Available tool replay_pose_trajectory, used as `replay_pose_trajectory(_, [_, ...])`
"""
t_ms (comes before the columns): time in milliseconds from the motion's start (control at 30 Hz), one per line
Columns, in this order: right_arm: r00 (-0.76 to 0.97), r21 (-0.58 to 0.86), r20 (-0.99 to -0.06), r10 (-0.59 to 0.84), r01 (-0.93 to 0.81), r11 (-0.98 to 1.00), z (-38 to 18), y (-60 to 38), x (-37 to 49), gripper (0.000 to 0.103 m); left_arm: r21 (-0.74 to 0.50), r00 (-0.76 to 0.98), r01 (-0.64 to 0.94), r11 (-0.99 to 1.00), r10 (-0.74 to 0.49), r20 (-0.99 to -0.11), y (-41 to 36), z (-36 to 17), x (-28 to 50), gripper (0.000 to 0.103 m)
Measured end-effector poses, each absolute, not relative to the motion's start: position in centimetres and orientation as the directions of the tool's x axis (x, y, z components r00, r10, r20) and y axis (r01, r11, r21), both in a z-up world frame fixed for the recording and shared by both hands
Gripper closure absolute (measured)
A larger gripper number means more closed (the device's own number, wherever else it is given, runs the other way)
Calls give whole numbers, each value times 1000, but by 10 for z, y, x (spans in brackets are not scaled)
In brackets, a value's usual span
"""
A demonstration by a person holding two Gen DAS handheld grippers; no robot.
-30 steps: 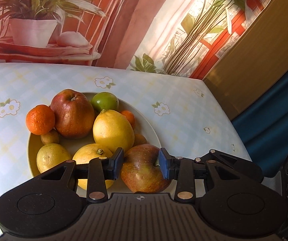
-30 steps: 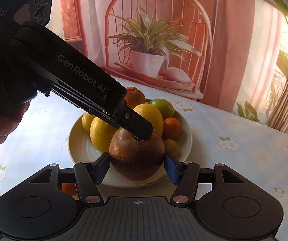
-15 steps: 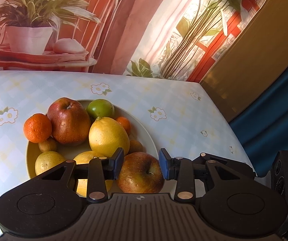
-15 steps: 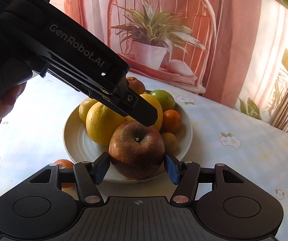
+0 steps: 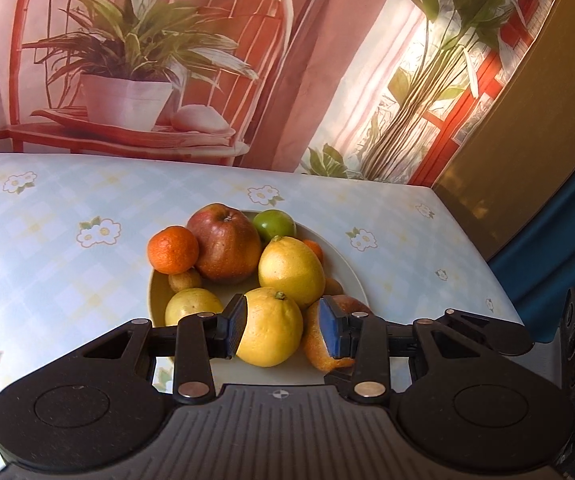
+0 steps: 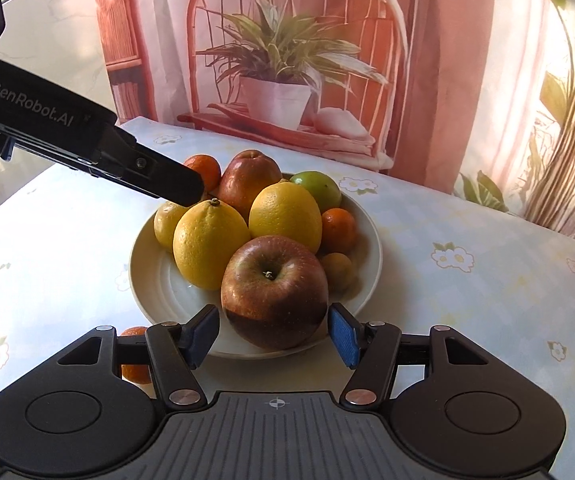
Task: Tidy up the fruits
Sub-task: 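Open the right tool to set the red apple onto the plate, then close the right tool on the large green-yellow citrus and lift it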
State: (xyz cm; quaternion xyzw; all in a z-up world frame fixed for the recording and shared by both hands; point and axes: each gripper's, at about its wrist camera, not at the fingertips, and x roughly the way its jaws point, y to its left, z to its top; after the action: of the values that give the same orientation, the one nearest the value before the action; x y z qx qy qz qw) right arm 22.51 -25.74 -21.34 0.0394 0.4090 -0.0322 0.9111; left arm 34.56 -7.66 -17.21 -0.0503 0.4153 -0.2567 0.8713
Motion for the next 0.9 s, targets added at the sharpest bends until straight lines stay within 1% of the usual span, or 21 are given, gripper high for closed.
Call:
replay_pose_trajectory(100, [668,65,-743,-32,120,991,-211,-254,220,47,-232,553,406,884,-440,-708,-70,-171,340,62])
replay_pose_trajectory(300, [673,99,-738,-35,159,982,-205,-245,208,47,-144,586,415,898,-385,-712,-59,-172,326,62])
replay_pose_trajectory(533, [687,140,-726,-29,188,972,-197,-229,192,47,-87,616,413,907,-348,-706,-46,-175,302,62])
replay_pose_trajectory(667, [696,177,-718,-8,194,965,-195,-215,181,47,-72,634,383,921,-318,-705,-38,-178,287,61])
replay_pose_trajectory(900, [676,194,-736,31,167,967,-202,-189,169,47,-118,636,341,933,-321,-701,-22,-183,267,61])
